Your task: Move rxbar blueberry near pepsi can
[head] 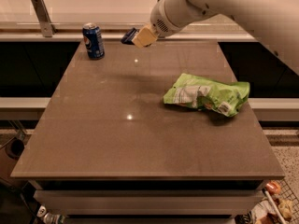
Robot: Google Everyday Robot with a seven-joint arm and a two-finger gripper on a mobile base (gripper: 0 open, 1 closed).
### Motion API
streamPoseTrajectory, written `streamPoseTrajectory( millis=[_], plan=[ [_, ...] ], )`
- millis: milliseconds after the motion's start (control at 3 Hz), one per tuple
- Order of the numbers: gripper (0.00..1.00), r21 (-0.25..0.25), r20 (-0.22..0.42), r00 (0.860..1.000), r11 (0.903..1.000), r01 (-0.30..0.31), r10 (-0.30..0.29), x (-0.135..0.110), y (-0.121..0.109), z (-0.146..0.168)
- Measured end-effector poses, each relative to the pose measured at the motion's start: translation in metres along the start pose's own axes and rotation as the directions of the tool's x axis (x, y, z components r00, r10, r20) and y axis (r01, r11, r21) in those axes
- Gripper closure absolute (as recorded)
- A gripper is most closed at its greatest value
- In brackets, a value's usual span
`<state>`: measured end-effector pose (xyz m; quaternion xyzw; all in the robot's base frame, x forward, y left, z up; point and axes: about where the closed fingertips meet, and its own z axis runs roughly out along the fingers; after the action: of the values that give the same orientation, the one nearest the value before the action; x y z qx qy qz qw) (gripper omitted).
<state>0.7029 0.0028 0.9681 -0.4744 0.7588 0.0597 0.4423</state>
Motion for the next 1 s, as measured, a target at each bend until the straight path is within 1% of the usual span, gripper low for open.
streamPoseTrajectory(
  millis=[333, 667, 1000],
  plan=[
    [1.00, -0.002, 0.003, 1.000, 1.0000, 0.004, -0.004, -0.001, 0.002, 0.001],
    [1.00, -0.007, -0.032, 0.999, 0.9999, 0.008, -0.008, 0.000, 0.005, 0.015],
    [1.00, -0.034, -0.053, 0.999, 0.9994, -0.004, 0.003, 0.003, 0.010, 0.046]
  ],
)
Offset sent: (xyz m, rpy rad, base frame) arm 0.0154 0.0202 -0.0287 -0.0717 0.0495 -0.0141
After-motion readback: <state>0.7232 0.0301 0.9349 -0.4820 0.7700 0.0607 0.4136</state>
